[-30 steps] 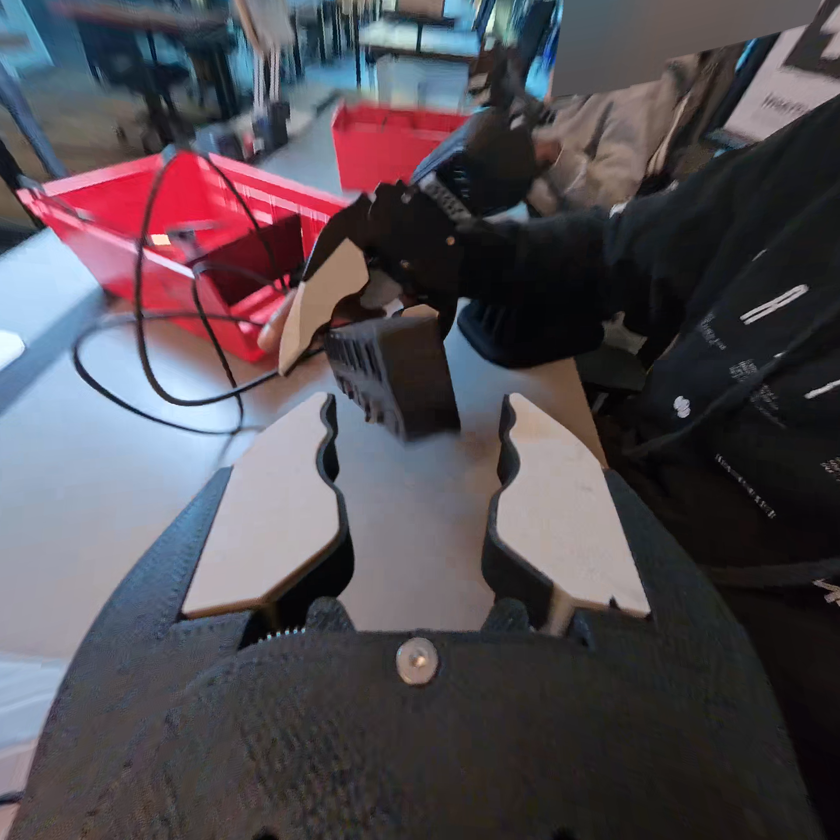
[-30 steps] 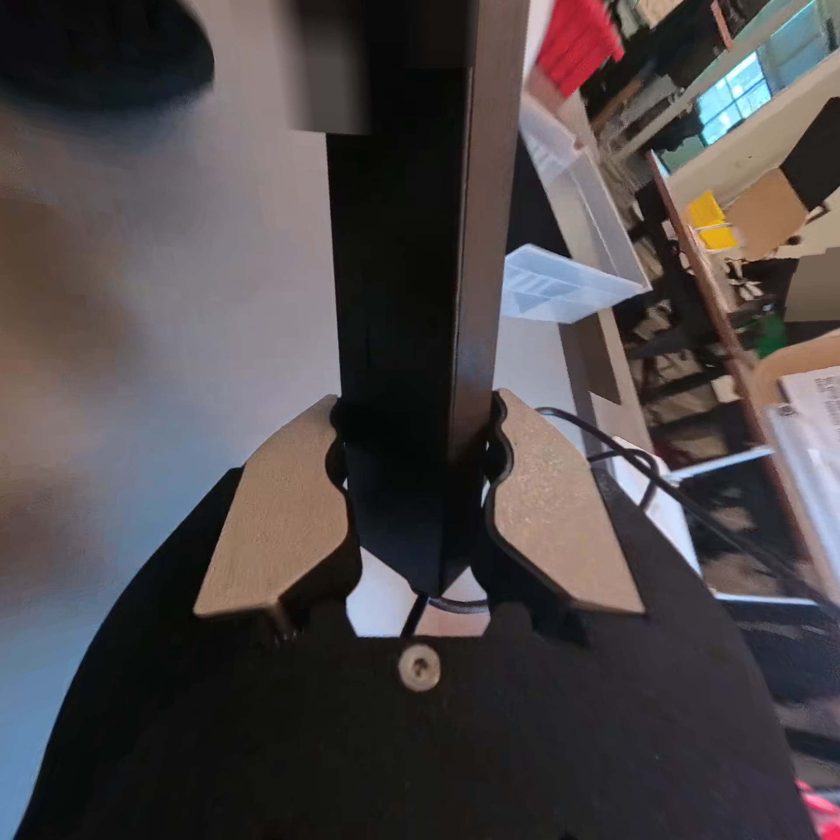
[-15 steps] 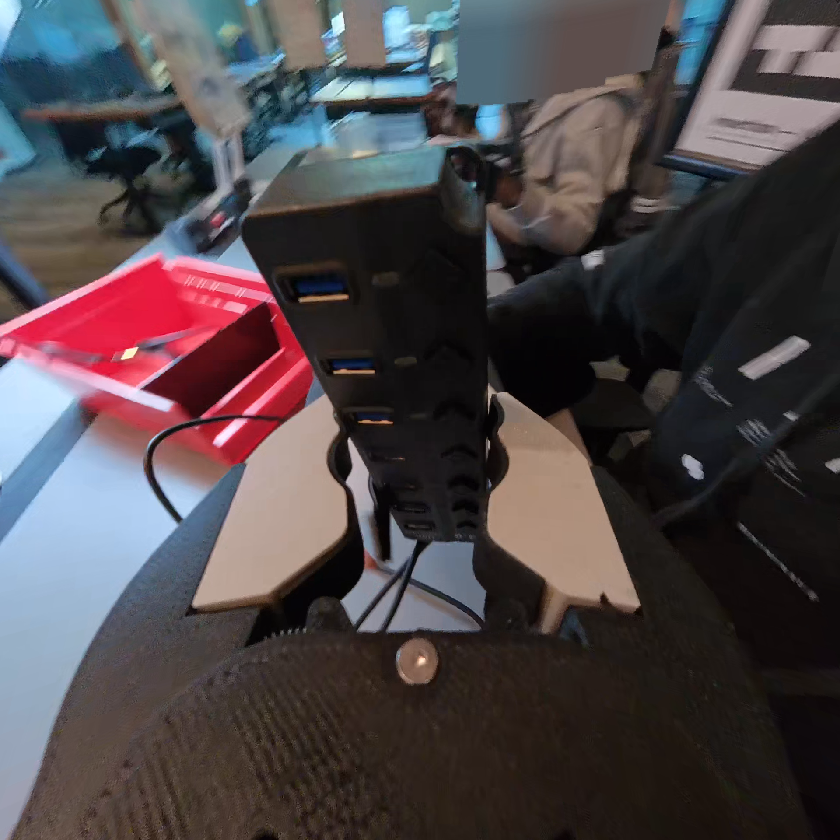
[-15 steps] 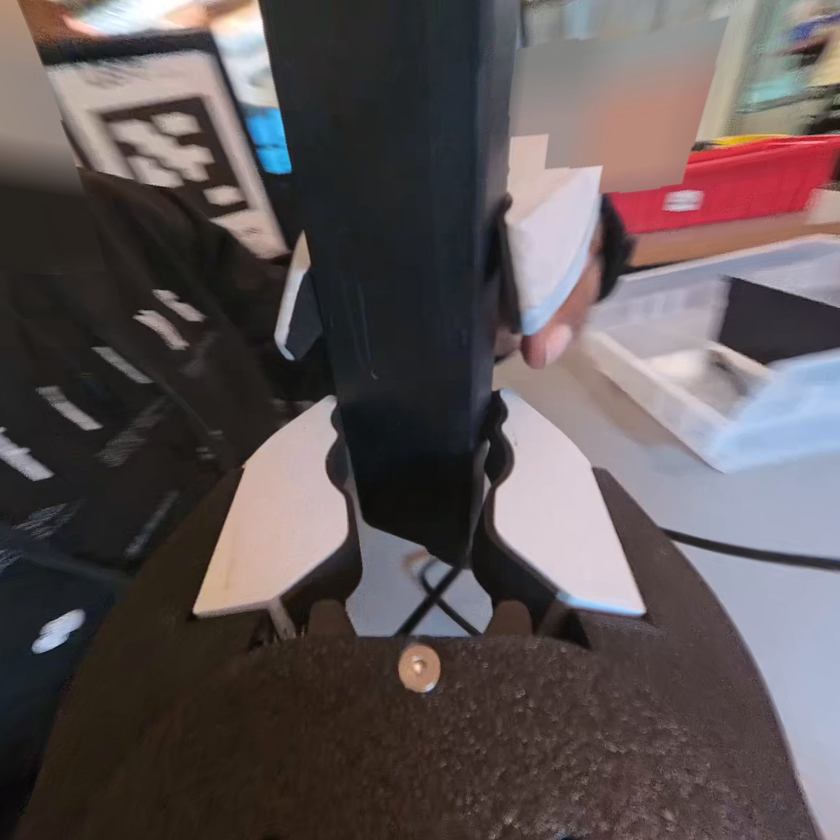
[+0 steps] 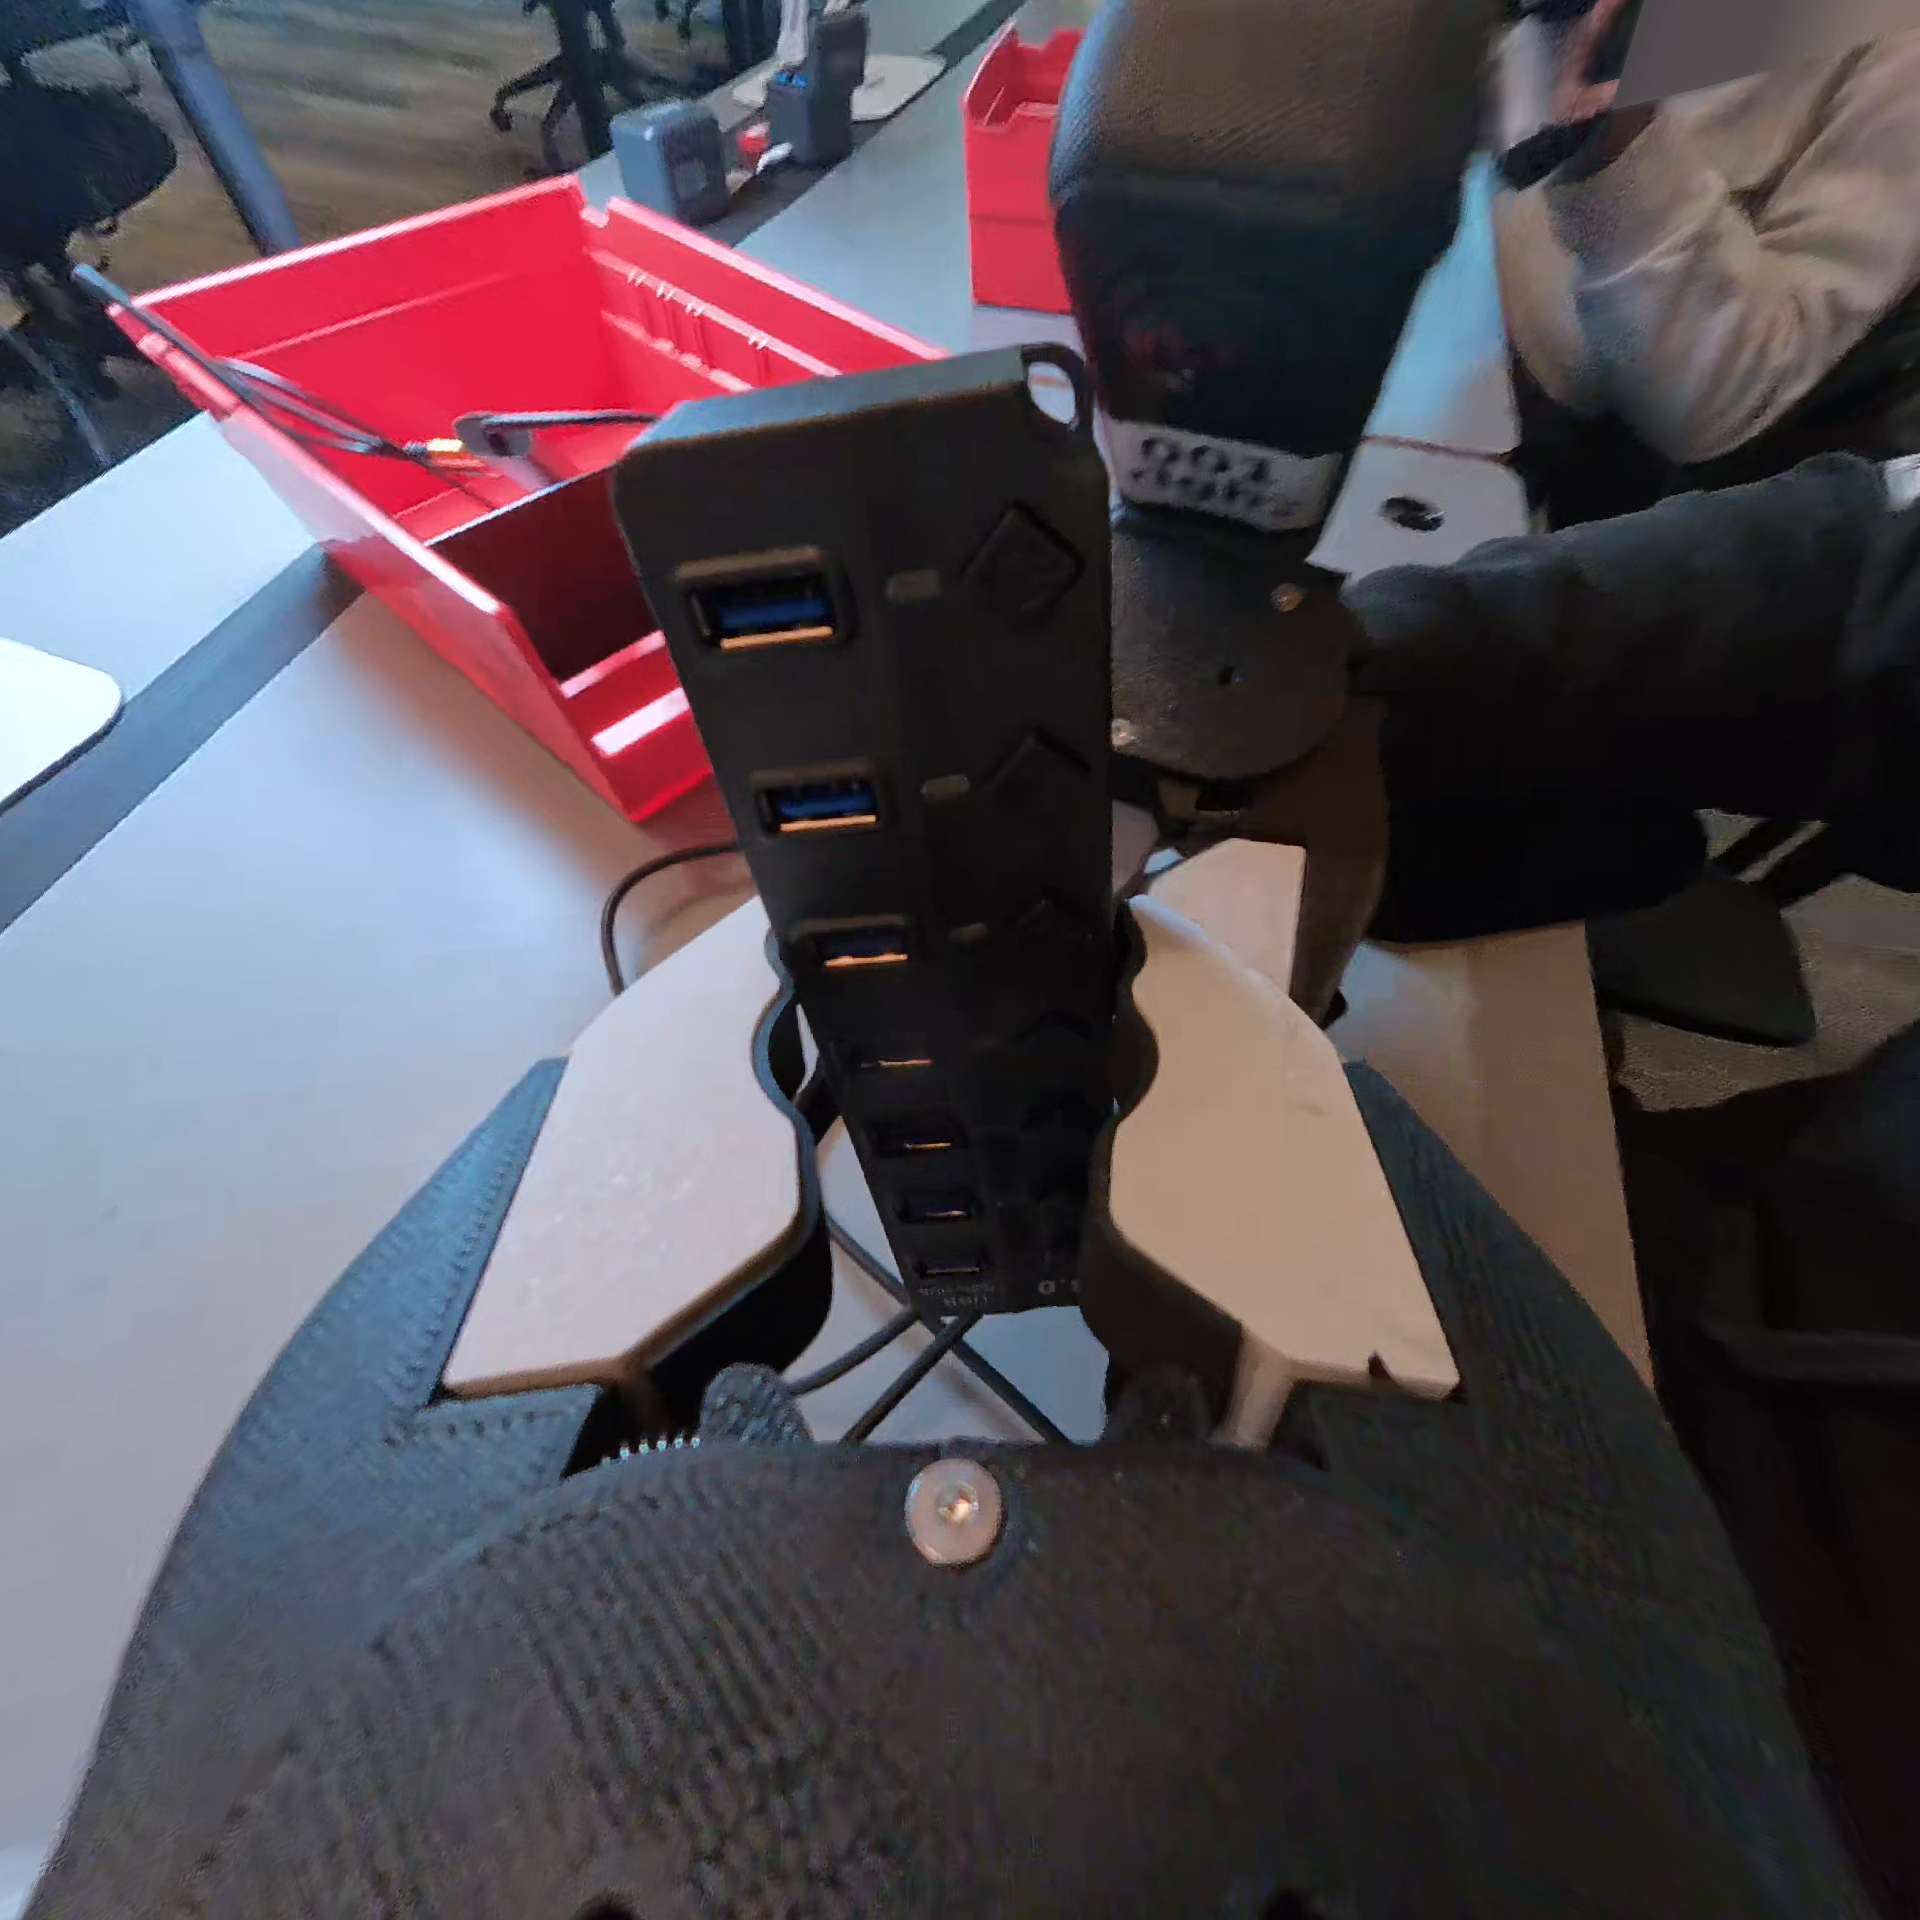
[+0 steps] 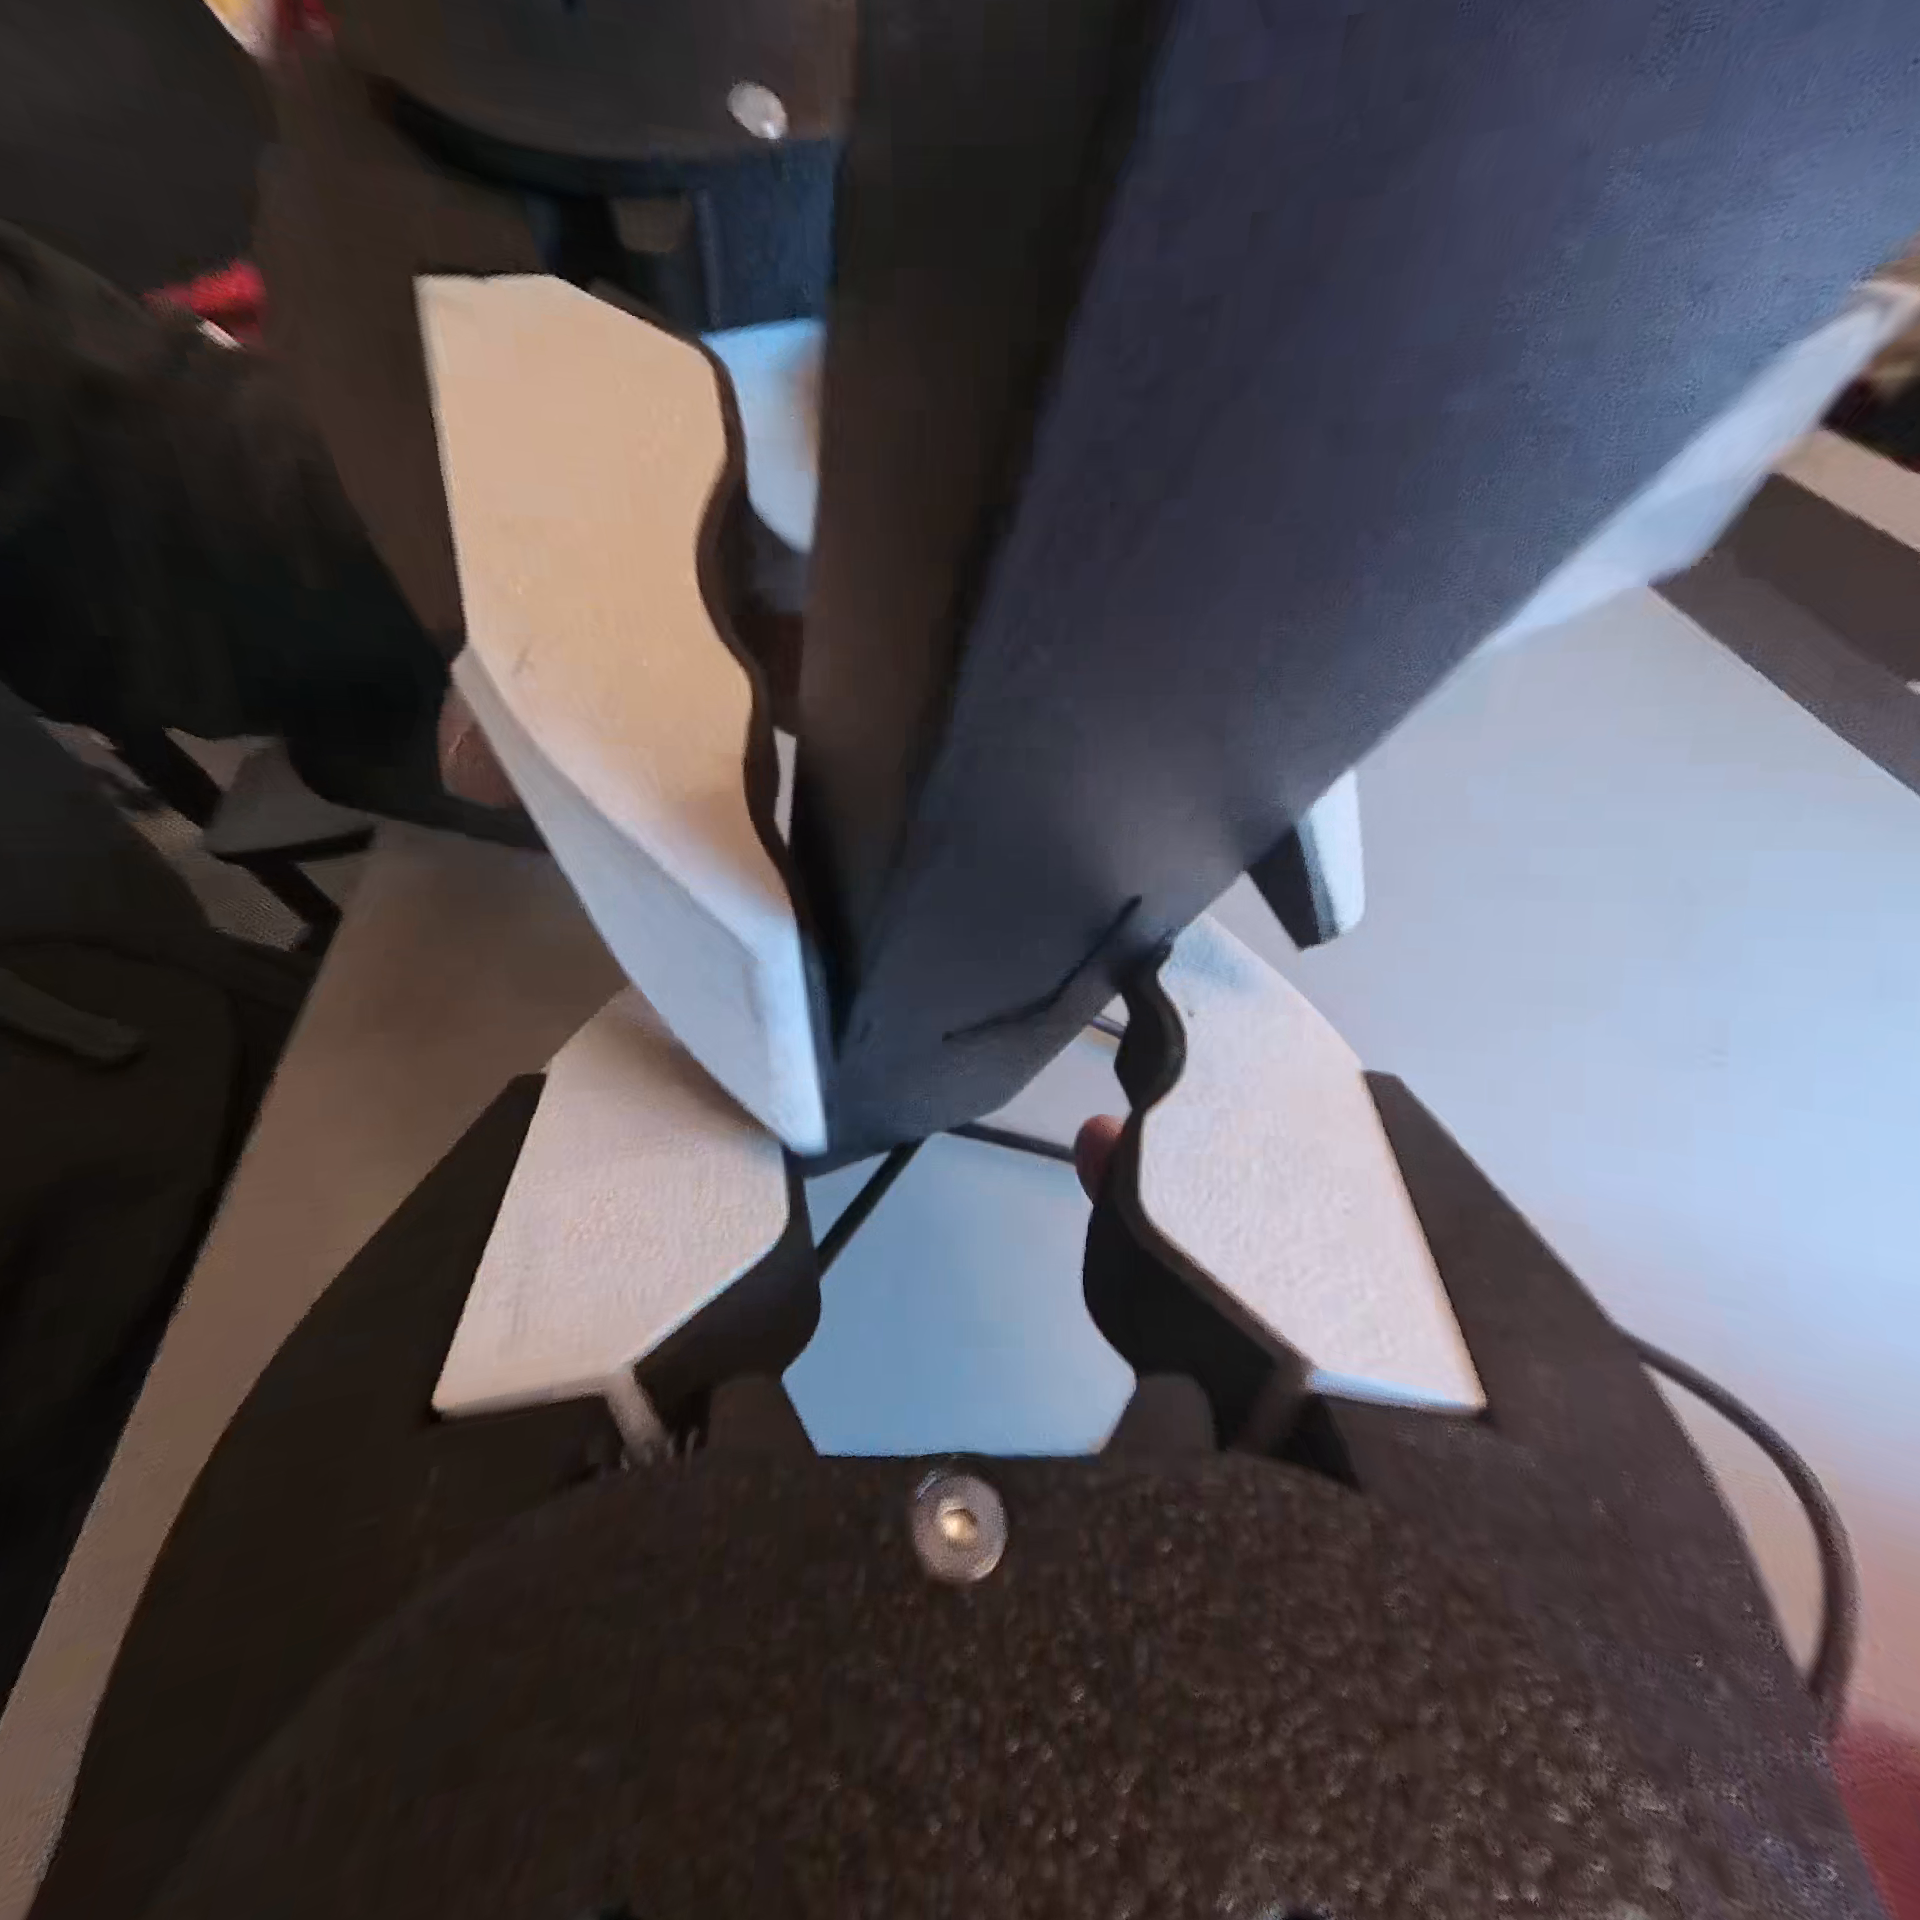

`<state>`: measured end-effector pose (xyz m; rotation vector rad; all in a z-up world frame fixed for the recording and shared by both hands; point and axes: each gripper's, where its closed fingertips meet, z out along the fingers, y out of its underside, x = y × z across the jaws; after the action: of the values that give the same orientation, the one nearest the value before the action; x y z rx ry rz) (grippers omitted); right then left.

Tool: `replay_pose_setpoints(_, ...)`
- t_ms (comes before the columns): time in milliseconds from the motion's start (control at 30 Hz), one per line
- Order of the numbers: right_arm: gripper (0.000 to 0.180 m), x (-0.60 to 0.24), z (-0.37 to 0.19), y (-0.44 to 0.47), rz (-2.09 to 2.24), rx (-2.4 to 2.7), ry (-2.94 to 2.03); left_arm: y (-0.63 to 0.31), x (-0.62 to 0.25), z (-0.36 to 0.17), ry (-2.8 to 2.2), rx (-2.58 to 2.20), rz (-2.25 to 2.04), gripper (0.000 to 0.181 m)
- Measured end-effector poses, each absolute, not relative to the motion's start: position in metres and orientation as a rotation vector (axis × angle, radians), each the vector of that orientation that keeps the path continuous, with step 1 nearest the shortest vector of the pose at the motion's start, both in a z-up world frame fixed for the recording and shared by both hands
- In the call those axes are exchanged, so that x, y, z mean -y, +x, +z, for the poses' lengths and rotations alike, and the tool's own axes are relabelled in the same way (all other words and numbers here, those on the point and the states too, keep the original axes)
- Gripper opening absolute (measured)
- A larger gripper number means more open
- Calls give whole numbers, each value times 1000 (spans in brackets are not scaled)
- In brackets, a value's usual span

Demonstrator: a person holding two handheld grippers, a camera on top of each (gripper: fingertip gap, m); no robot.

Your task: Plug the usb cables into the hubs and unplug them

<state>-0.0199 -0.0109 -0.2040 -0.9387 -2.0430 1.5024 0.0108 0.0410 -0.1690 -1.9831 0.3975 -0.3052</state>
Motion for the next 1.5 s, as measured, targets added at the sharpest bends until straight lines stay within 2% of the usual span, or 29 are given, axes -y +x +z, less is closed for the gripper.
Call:
replay_pose_setpoints(167,61,-2,-188,-19,1702,1908,-905,1,-20,-158,-1903,-459,-449,74)
replay_pose_setpoints(433,61,-22,-135,-17,1824,1495,-796,10,-36,-199,-1906,-403,-516,86)
replay_pose_setpoints(567,61,-20,-138,-16,1791,1506,-780,18,-38,-198,-1874,-467,-420,55)
replay_pose_setpoints(700,63,-18,-151,-14,1775,1685,-818,6,-25,-202,-1962,-548,-372,54)
replay_pose_setpoints(833,79,-22,-153,-14,1745,1736,-858,3,-17,-210,-2022,-611,-355,54)
replay_pose_setpoints(1000,85,-13,-157,-17,1763,1728,-870,11,-18,-222,-2090,-610,-379,54)
replay_pose_setpoints(1500,82,-14,-164,-20,1857,1673,-919,14,-18,-232,-2095,-586,-477,54)
